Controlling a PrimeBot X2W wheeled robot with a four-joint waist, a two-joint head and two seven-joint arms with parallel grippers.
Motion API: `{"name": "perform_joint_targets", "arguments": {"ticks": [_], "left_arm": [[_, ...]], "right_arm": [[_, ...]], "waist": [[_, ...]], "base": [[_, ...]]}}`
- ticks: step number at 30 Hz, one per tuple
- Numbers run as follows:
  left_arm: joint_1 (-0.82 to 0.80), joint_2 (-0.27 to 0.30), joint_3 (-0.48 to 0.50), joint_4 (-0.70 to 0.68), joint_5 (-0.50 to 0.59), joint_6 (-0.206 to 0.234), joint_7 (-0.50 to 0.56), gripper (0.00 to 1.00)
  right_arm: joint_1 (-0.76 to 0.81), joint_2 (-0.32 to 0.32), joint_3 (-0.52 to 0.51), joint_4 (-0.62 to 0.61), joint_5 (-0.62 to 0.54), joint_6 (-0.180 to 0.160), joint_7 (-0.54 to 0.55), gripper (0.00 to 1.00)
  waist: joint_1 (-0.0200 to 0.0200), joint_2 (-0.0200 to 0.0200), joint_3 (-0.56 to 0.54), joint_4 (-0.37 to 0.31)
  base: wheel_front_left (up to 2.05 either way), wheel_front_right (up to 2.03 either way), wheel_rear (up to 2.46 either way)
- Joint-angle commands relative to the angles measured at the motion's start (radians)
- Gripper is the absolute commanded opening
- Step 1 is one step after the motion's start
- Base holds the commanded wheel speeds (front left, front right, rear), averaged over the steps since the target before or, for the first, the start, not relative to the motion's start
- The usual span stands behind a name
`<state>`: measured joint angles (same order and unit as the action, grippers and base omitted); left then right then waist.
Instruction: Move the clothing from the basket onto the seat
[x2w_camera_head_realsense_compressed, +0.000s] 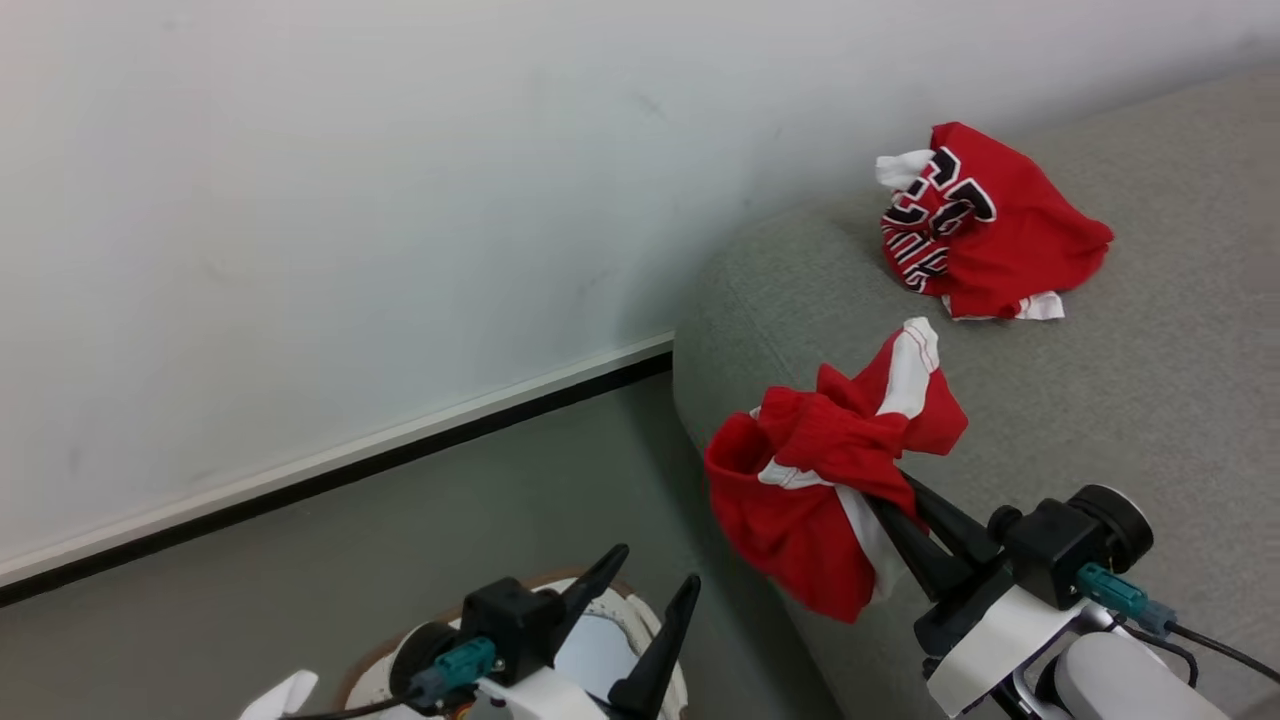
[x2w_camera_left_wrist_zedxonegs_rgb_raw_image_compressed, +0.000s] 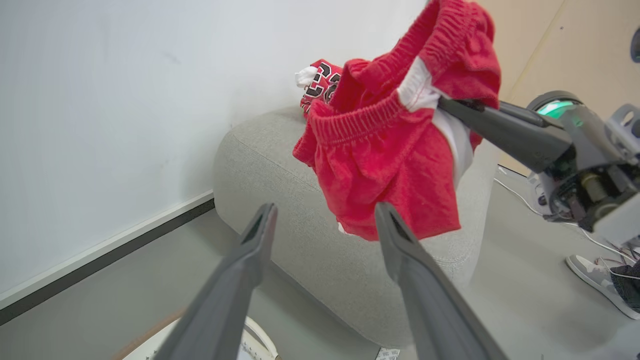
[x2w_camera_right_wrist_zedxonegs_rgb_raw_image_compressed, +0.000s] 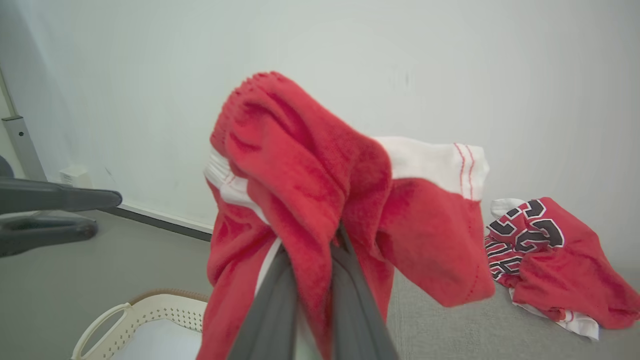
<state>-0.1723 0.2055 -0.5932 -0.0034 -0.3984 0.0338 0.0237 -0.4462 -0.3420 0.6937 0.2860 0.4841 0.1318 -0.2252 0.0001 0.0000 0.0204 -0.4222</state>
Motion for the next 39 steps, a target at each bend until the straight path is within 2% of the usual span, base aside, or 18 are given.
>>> {"name": "perform_joint_targets", "arguments": {"ticks": [1, 6, 11, 15, 19, 22, 23, 26, 32, 39], "left_arm": [[-0.012, -0.001, -0.002, 0.004, 0.003, -0.004, -0.012, 1.0], [-0.037, -0.011, -0.01, 0.009, 0.007, -0.003, -0.007, 1.0], [-0.122, -0.007, -0.01, -0.004, 0.033, -0.012, 0.02, 1.0], [-0.237, 0.004, -0.007, -0.02, 0.067, -0.027, 0.055, 1.0], [-0.353, 0.008, -0.004, -0.034, 0.098, -0.043, 0.083, 1.0], [-0.415, 0.01, 0.004, -0.047, 0.115, -0.048, 0.096, 1.0], [-0.415, 0.01, 0.004, -0.047, 0.115, -0.048, 0.096, 1.0], [-0.457, 0.017, 0.014, -0.061, 0.124, -0.047, 0.105, 1.0], [-0.468, 0.029, 0.019, -0.092, 0.131, -0.036, 0.114, 1.0], [-0.433, 0.032, 0.016, -0.108, 0.13, -0.014, 0.108, 1.0]], "right_arm": [[0.016, -0.003, -0.017, -0.014, -0.003, -0.002, 0.005, 0.0], [0.033, -0.007, -0.077, -0.031, 0.011, -0.002, 0.017, 0.0], [-0.033, -0.01, -0.198, -0.03, 0.028, -0.002, 0.011, 0.0], [-0.151, -0.021, -0.323, 0.001, 0.032, -0.002, 0.009, 0.0], [-0.325, -0.059, -0.47, 0.064, 0.057, -0.002, 0.034, 0.0], [-0.469, -0.107, -0.587, 0.125, 0.075, -0.002, 0.054, 0.0], [-0.469, -0.107, -0.587, 0.125, 0.075, -0.002, 0.054, 0.0], [-0.607, -0.154, -0.73, 0.22, 0.098, -0.002, 0.075, 0.0], [-0.771, -0.205, -0.995, 0.495, -0.011, -0.002, 0.059, 0.0], [-0.818, -0.145, -1.172, 0.785, -0.151, -0.002, -0.007, 0.0]], "waist": [[-0.0001, 0.0, 0.018, -0.046], [-0.0001, 0.0, 0.043, -0.057], [-0.0001, 0.0, 0.163, -0.026], [-0.0001, 0.0, 0.315, 0.013], [-0.0001, 0.0, 0.463, 0.062], [-0.0001, 0.0, 0.55, 0.095], [-0.0001, 0.0, 0.55, 0.095], [-0.0001, 0.0, 0.621, 0.127], [-0.0001, 0.0, 0.711, 0.18], [-0.0001, 0.0, 0.765, 0.218]], "base": [[0.0, 0.0, 0.0], [0.0, 0.0, 0.0], [0.0, 0.0, 0.0], [0.0, 0.0, 0.0], [0.0, 0.0, 0.0], [0.0, 0.0, 0.0], [0.0, 0.0, 0.0], [0.0, 0.0, 0.0], [0.0, 0.0, 0.0], [0.0, 0.0, 0.0]]}}
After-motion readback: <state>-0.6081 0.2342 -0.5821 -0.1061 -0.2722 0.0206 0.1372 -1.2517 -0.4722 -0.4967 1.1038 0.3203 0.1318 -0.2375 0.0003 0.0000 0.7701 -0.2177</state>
